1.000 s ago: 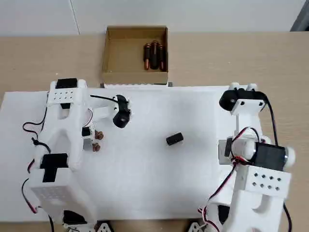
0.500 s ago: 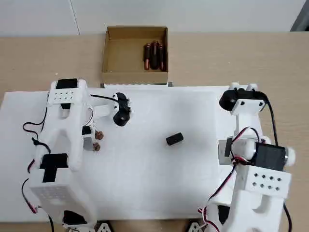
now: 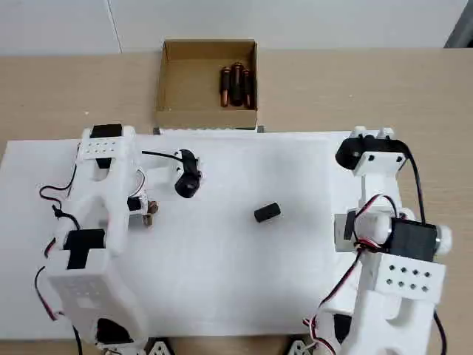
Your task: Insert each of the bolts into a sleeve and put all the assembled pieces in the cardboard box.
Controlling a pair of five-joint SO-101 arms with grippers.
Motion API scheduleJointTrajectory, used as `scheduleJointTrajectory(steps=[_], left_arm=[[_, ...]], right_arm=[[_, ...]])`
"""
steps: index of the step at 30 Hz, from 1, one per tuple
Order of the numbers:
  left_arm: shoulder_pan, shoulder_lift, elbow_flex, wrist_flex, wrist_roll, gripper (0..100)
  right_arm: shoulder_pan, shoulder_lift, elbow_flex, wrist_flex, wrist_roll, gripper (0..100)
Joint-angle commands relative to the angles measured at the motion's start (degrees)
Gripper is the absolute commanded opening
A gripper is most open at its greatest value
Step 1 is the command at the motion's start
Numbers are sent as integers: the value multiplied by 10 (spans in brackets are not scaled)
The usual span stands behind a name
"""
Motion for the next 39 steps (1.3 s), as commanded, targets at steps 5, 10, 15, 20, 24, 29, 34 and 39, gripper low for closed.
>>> scheduleJointTrajectory(steps=[5,10,15,20,24,29,34,39], left_arm=[[-6,-7,-1,25,-150,5],[-4,-8,-2,29,-149,5],[-4,-14,-12,62,-148,5],[-4,-89,-18,64,-131,5],[18,-164,-18,64,-64,5],[68,-238,-19,61,95,5],[107,-290,-21,61,173,5],[143,-344,-21,39,250,5]], right_arm=[[1,-10,-4,-10,-4,4],[1,-11,-4,-8,-4,4],[1,-11,-7,-6,-4,4],[0,-11,-7,-7,-3,4],[0,-12,-8,-5,-3,4],[0,-12,-19,-1,-3,4],[0,-12,-55,3,-3,4],[0,-12,-73,3,-3,3]])
